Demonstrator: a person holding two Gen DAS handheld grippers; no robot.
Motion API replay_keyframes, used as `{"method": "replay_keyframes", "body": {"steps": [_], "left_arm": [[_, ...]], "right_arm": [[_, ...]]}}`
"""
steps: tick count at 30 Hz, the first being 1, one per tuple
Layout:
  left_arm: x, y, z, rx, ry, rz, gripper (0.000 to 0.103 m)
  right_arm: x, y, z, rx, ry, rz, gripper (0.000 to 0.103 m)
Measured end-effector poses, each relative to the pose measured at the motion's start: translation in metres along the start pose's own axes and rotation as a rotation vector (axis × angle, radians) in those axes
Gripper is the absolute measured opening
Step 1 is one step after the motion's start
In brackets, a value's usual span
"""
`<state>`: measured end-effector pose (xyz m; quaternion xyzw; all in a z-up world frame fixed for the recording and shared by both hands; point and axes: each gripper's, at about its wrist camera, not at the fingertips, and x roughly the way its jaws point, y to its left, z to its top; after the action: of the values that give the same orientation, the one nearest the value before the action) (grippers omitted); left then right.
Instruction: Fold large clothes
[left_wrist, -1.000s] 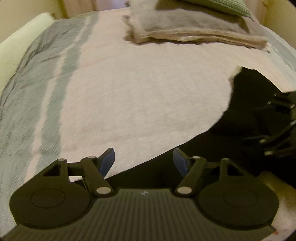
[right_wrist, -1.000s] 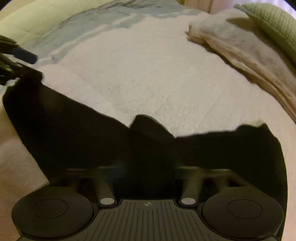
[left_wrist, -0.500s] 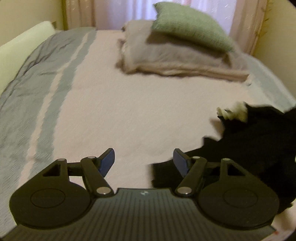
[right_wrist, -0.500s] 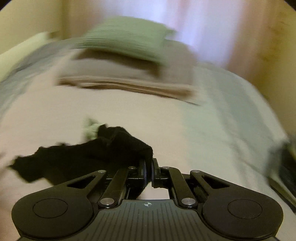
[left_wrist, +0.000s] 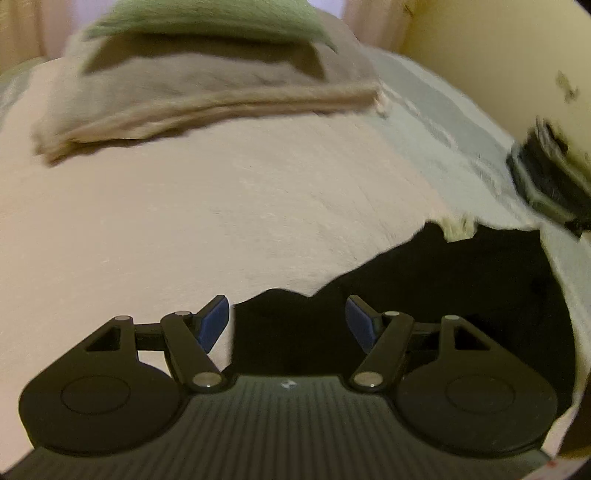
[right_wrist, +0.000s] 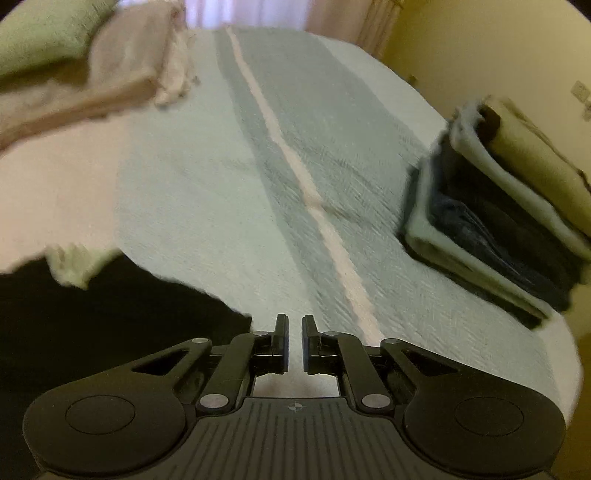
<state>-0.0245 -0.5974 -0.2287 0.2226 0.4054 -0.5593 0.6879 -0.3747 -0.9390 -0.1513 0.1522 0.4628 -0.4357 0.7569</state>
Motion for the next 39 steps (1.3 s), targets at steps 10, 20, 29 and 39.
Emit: {"method": "replay_keyframes", "body": {"steps": [10,20,29,39], "left_arm": [[0.065,-0.048,0.013,0.056,0.093,0.022,0.066],[0.055,-0.04,0.0,0.041,0.116,0.037,0.066],[0.053,-0.068,0.028,0.086,0.089,-0.031,0.066],[0.104,-0.131,0.05,0.249,0.099,-0.104,0.066]], "right_arm": [[0.004,0.174,-0.03,-0.411,-0.015,0.652,0.063],[-0.012,0.163,-0.06,-0.412,-0.085,0.529,0.007],[-0.088,-0.002,-0.049,0.046,-0.151,0.171,0.0],[-0.038,0.101,-0.043,-0.118,-0.113,0.564,0.06]]}}
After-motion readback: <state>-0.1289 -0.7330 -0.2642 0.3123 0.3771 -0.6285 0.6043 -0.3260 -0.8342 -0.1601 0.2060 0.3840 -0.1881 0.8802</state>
